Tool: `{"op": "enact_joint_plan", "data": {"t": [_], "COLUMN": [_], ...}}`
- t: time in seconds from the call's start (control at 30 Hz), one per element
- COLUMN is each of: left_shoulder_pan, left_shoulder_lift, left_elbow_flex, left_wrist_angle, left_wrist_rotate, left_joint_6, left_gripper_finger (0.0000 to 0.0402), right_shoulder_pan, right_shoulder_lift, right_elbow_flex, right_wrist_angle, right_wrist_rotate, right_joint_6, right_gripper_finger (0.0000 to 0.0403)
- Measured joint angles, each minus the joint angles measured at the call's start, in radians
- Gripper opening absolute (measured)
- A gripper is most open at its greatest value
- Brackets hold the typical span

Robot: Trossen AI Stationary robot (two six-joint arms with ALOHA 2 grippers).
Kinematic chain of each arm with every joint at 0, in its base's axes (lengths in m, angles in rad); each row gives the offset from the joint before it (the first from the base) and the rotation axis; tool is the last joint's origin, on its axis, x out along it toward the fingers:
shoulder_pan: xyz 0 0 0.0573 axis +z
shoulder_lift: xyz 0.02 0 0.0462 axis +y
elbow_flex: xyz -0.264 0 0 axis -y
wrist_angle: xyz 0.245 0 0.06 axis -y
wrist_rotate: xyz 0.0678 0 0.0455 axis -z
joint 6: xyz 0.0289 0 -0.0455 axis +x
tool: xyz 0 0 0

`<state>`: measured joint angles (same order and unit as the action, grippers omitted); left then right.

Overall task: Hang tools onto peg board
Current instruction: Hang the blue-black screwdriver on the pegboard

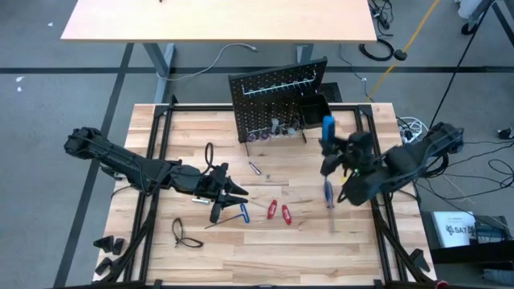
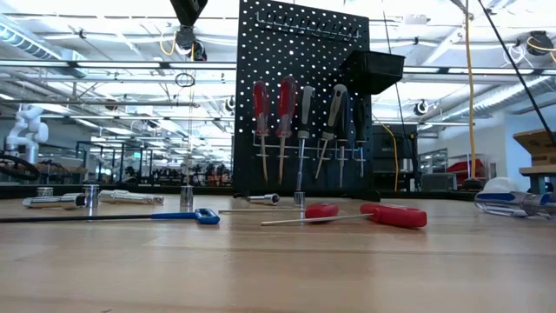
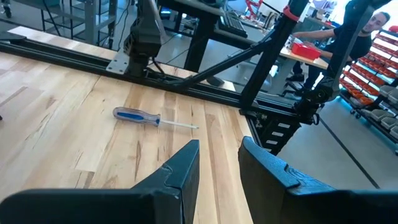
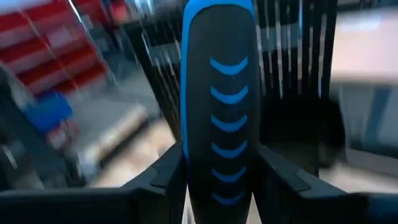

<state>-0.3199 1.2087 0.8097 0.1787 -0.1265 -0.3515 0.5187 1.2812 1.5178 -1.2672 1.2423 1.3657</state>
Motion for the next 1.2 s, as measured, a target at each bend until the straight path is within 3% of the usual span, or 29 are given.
{"op": "enact_joint_plan", "data": {"t": [0.17,0.33,0.57,0.73,0.9,1.07,1.2], "left_shoulder_pan": [0.0,0.0,0.002,0.016,0.035,0.047,0.06], "left_shoulder_lift": [0.0,0.0,-0.033,-0.102,-0.192,-0.284,-0.328], "left_elbow_flex": [0.0,0.0,0.0,0.0,0.0,0.0,0.0], "left_wrist_angle": [0.0,0.0,-0.001,-0.005,-0.047,-0.161,-0.222], "left_wrist_rotate": [0.0,0.0,0.016,0.081,0.098,0.098,0.098], "left_joint_6": [0.001,0.001,0.004,0.051,0.116,0.168,0.234], "left_gripper_finger": [0.0113,0.0113,0.0113,0.0113,0.0113,0.0113,0.0113], "right_shoulder_pan": [-0.011,-0.068,-0.199,-0.335,-0.447,-0.511,-0.546], "right_shoulder_lift": [0.0,-0.029,-0.131,-0.184,-0.188,-0.2,-0.235], "right_elbow_flex": [0.118,0.155,0.156,0.156,0.157,0.069,-0.15], "right_wrist_angle": [0.149,0.152,0.158,0.372,0.643,0.861,1.165], "right_wrist_rotate": [0.208,0.236,0.067,-0.203,-0.404,-0.425,-0.396], "right_joint_6": [-0.286,-0.327,-0.325,-0.583,-0.828,-0.894,-0.909], "right_gripper_finger": [0.013,0.013,0.013,0.013,0.013,0.013,0.013]}}
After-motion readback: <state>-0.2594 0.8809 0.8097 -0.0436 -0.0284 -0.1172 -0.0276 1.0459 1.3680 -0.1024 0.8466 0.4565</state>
